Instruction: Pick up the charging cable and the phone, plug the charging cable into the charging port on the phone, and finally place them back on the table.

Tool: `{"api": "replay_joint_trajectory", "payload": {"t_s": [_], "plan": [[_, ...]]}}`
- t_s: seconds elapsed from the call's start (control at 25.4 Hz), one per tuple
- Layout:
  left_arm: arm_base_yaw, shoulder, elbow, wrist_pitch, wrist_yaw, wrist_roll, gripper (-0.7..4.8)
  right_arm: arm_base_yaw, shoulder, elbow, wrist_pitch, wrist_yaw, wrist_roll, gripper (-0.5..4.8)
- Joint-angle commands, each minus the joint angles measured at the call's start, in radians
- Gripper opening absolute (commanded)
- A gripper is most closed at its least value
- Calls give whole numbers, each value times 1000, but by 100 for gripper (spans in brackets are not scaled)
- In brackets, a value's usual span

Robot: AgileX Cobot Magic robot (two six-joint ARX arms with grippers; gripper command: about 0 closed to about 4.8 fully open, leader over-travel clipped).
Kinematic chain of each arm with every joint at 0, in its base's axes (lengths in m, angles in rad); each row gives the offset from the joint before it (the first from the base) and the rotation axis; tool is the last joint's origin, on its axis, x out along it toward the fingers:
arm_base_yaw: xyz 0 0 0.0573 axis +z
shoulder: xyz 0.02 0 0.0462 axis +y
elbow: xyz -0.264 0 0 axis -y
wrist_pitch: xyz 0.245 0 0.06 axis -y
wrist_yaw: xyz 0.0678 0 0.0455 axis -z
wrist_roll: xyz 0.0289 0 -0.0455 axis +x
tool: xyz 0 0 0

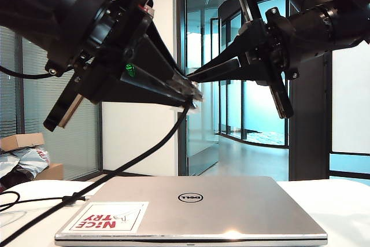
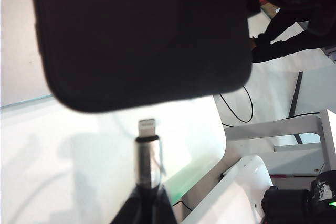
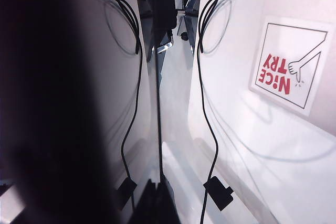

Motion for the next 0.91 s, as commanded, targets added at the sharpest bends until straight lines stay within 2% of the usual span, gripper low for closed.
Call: {"api": "replay_joint_trajectory", "payload": {"t_s": [0.04,0.43,0.67,0.91], "plan": [[-1,-2,2,13,3,1,-6,12,-8,6,34,-24,-6,-6],[-1,-2,2,12,3,1,-6,34,-8,6,40,-2,-74,-6],[-6,-2,2,12,3,1,-6,34,-8,6,93,33,-76,-6],[-6,-2,2,12,3,1,-6,34,-8,5,99,24,-76,-6]]}}
